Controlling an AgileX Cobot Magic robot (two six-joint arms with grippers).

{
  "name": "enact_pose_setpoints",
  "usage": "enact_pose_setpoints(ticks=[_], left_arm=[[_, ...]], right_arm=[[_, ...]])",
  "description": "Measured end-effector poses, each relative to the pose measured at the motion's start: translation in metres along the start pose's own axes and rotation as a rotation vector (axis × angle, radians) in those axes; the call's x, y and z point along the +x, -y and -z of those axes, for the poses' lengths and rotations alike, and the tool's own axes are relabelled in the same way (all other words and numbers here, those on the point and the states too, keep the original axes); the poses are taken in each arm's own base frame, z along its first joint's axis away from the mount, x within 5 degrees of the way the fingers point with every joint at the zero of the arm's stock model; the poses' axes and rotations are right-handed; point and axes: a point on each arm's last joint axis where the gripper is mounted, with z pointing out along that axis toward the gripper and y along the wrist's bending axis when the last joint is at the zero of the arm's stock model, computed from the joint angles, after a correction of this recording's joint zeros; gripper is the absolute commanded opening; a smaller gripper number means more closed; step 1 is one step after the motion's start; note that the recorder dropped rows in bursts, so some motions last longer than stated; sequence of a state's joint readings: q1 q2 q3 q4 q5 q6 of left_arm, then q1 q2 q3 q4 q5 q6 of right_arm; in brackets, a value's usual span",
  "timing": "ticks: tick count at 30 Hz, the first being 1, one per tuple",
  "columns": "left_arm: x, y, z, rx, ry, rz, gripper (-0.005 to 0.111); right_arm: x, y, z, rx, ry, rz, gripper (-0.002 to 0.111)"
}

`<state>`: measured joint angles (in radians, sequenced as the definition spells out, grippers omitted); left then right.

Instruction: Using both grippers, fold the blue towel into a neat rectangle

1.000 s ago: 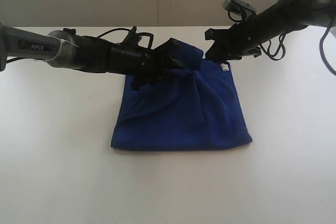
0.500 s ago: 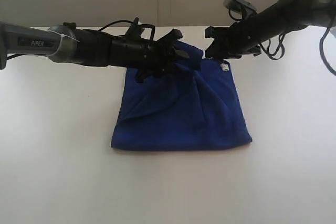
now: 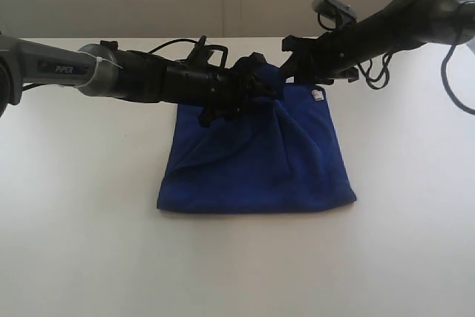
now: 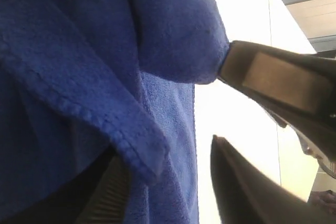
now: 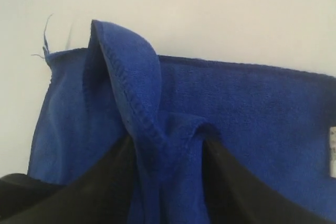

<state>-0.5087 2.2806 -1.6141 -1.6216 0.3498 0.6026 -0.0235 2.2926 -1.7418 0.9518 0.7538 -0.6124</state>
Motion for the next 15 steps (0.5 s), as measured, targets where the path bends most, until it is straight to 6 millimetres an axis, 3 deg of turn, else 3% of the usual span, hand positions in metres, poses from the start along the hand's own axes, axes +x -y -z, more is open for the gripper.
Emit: enact_pose_setpoints(ticks=[3,9,13,15], left_arm=[[0.0002,-0.0002,0.0,-0.002,-0.002,-0.005,0.049],[-0.0004,-0.0012,0.0,-0.013,0.004,-0.011,0.023],[-0.0005,-0.0019,0.0,-0.021,0.005,-0.019,0.003],[0.0001,-0.0026,0.0,-0.028,-0.002,-0.038,0.0]], right_arm=[[0.0004,-0.0044,-0.0054,0.0,0.014,0.005,0.04],[-0.0028,-0.0041,-0.0057,0.011,0.052,-0.009,0.038],[-0.0032,-0.0046,-0.0063,0.016,0.057,0.026,0.015],[-0.0037,-0.0056,-0.0072,0.022,0.066,0.037,0.001]])
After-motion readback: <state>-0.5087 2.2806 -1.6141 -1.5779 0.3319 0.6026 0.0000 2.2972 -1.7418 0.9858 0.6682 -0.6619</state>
